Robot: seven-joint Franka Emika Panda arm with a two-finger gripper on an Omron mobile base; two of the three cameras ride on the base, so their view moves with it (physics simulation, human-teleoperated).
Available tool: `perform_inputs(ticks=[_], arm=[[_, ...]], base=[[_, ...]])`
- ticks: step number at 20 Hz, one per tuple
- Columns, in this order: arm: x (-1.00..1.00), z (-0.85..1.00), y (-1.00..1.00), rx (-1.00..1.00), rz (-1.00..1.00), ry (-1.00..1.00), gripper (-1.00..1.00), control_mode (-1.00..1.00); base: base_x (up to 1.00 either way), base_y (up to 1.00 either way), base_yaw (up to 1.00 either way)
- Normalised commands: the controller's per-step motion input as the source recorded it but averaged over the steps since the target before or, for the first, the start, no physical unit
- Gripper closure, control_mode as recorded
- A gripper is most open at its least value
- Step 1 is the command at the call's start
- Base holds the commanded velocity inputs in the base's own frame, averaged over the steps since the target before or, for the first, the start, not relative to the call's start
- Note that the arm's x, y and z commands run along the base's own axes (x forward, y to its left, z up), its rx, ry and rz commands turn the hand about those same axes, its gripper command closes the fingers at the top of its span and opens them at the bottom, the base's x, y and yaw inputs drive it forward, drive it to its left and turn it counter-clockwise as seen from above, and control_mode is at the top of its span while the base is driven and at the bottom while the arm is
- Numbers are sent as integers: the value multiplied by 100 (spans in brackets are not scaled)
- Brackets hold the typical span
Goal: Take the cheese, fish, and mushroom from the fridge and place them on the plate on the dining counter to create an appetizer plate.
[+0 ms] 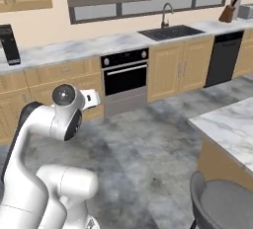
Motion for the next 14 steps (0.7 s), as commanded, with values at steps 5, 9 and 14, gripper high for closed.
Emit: perform_inputs(ticks=[5, 9, 14], arm=[[0, 0, 0, 0, 0, 0, -100, 100], [0, 0, 0, 0, 0, 0, -100, 100], [0, 0, 0, 0, 0, 0, -100, 100]], base=[[100, 0, -33], [100, 0, -43], [100, 19, -49]])
